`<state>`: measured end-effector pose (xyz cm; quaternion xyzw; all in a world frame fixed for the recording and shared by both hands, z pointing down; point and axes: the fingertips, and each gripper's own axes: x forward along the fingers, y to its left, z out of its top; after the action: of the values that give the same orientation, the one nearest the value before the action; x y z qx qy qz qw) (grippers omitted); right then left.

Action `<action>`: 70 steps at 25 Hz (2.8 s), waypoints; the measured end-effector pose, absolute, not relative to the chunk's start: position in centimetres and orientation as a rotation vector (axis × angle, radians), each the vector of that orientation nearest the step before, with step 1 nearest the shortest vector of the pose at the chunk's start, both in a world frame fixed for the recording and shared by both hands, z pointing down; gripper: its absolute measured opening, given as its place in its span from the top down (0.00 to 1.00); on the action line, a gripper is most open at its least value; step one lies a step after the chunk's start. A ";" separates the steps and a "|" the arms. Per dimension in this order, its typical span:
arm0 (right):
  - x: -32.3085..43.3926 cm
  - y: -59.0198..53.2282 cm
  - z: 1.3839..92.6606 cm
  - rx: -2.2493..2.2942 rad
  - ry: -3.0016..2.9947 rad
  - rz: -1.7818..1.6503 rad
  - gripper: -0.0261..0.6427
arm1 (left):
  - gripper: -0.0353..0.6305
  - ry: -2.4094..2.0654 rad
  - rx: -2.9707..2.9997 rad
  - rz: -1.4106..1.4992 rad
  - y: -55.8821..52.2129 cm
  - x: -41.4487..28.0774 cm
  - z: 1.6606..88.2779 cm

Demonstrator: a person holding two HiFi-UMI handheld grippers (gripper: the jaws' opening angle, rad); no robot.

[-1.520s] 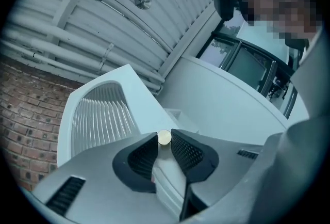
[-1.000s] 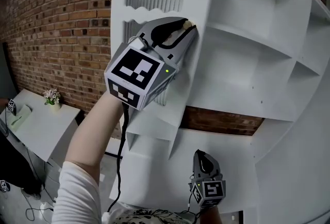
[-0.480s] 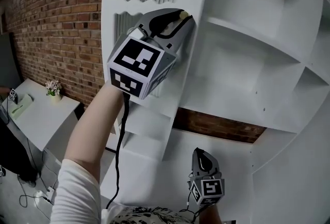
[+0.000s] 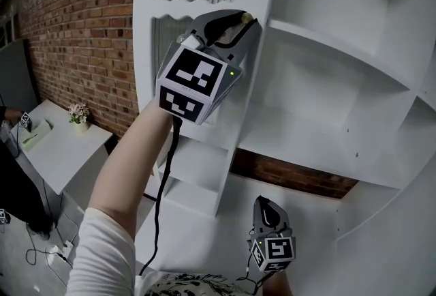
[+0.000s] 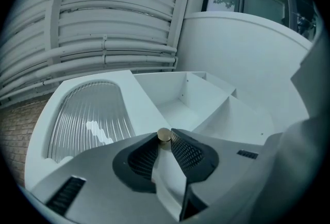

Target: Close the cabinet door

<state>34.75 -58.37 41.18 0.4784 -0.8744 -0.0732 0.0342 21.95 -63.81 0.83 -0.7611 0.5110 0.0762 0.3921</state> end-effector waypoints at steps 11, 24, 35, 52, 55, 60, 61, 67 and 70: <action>35.0 -58.9 41.5 1.470 -2.685 -0.201 0.95 | 0.81 1.318 -1.921 0.234 -64.5 22.1 0.7; 30.2 -53.8 43.3 1.477 -2.661 -0.152 0.95 | 0.89 1.257 -2.084 0.253 -57.9 17.0 10.5; 21.5 -49.8 41.2 1.575 -2.689 -0.184 0.95 | 0.93 1.227 -2.385 0.161 -50.8 8.4 27.1; 13.2 -44.4 42.4 1.630 -2.623 -0.246 0.95 | 0.93 1.354 -2.652 0.112 -45.4 0.3 40.5; 12.4 -44.2 42.7 1.623 -2.615 -0.236 0.95 | 0.93 1.362 -2.658 0.143 -45.3 -0.4 40.4; 11.4 -43.7 43.1 1.619 -2.616 -0.230 0.95 | 0.93 1.357 -2.660 0.129 -44.8 -1.1 40.2; 11.2 -43.6 43.1 1.616 -2.620 -0.228 0.95 | 0.93 1.354 -2.663 0.124 -44.7 -1.1 40.1; 10.7 -43.4 43.4 1.603 -2.624 -0.224 0.95 | 0.93 1.364 -2.652 0.128 -44.5 -1.5 40.3; 10.7 -43.5 43.7 1.586 -2.622 -0.232 0.95 | 0.93 1.358 -2.646 0.126 -44.5 -1.3 40.0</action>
<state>10.67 -43.55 43.72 0.5157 -0.8528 -0.0754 0.0344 -1.33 -44.45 40.03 -0.8859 0.4546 0.0421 0.0825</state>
